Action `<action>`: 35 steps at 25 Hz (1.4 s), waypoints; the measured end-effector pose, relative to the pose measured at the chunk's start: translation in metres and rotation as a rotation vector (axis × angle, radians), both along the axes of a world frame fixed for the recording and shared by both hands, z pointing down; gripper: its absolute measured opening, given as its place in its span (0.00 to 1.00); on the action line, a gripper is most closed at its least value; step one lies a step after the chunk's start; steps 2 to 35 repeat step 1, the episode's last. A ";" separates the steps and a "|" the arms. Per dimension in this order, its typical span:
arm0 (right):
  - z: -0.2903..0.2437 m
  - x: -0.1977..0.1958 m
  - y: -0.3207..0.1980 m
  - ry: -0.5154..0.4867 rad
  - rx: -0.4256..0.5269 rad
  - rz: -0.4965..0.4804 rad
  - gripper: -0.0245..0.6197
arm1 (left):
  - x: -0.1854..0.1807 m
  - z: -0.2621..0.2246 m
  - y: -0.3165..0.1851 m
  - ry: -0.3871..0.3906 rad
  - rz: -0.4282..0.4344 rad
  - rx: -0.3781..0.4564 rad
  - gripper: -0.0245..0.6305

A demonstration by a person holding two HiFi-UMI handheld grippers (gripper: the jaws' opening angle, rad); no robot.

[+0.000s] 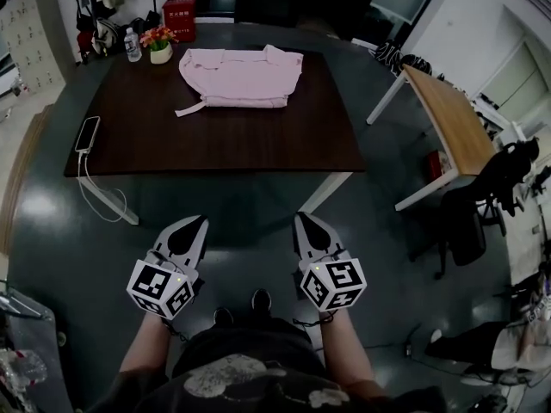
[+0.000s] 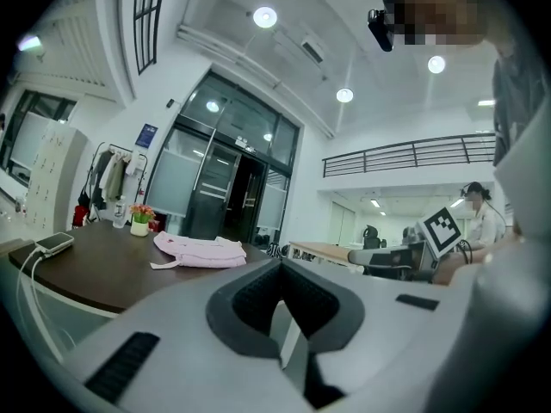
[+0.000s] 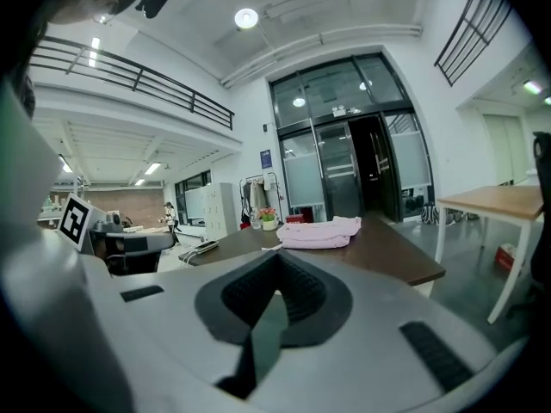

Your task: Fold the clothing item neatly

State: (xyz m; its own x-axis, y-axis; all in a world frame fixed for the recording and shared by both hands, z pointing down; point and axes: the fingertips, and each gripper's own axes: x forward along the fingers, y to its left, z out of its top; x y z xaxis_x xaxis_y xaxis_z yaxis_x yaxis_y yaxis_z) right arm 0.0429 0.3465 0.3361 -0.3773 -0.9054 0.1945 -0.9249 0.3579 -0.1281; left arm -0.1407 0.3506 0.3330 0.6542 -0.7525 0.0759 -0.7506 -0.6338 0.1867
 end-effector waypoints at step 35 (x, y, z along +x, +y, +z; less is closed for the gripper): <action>0.001 -0.003 0.004 0.005 -0.002 0.002 0.03 | -0.002 0.001 0.001 0.001 0.005 -0.002 0.05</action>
